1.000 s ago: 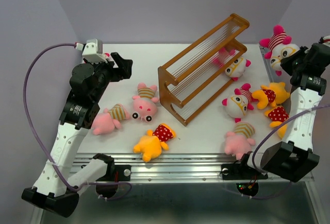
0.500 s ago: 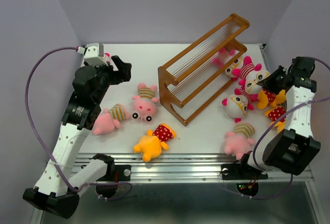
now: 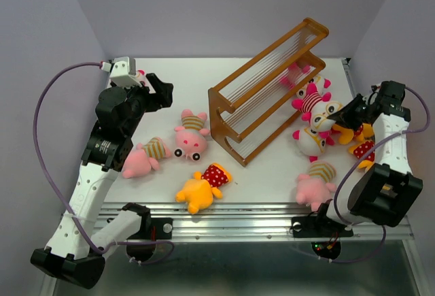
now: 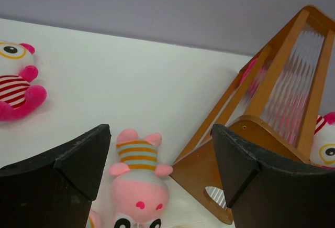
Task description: Place and organize the stuffed toys onto the shelf
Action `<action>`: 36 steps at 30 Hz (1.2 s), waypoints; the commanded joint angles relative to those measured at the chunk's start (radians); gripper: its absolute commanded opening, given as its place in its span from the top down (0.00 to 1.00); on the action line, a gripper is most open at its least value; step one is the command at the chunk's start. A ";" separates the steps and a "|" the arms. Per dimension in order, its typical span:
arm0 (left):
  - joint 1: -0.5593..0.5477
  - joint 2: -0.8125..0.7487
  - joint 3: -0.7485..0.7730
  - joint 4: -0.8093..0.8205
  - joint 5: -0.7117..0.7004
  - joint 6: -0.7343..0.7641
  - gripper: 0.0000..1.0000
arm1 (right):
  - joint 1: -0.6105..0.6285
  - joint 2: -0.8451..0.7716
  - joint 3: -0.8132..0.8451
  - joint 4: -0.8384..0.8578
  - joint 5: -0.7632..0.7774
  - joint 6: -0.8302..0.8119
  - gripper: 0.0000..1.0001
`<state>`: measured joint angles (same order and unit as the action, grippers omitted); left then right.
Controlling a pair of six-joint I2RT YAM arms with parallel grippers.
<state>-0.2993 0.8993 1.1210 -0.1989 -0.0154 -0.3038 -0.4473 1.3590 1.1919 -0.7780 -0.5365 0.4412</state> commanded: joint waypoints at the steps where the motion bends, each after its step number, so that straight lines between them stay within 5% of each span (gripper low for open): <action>1: 0.005 -0.022 -0.010 0.056 0.000 -0.023 0.11 | 0.027 0.034 0.011 0.045 -0.049 0.007 0.99; 24: 0.006 -0.071 -0.052 0.038 -0.024 -0.080 0.11 | 0.199 0.281 0.262 0.082 -0.023 0.014 0.99; 36: 0.008 -0.077 -0.041 0.009 -0.040 -0.089 0.11 | 0.280 0.342 0.180 0.328 -0.059 -0.027 0.99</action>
<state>-0.2989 0.8402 1.0698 -0.2100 -0.0353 -0.3893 -0.1890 1.7119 1.3907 -0.6312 -0.5503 0.4324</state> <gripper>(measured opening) 0.888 0.122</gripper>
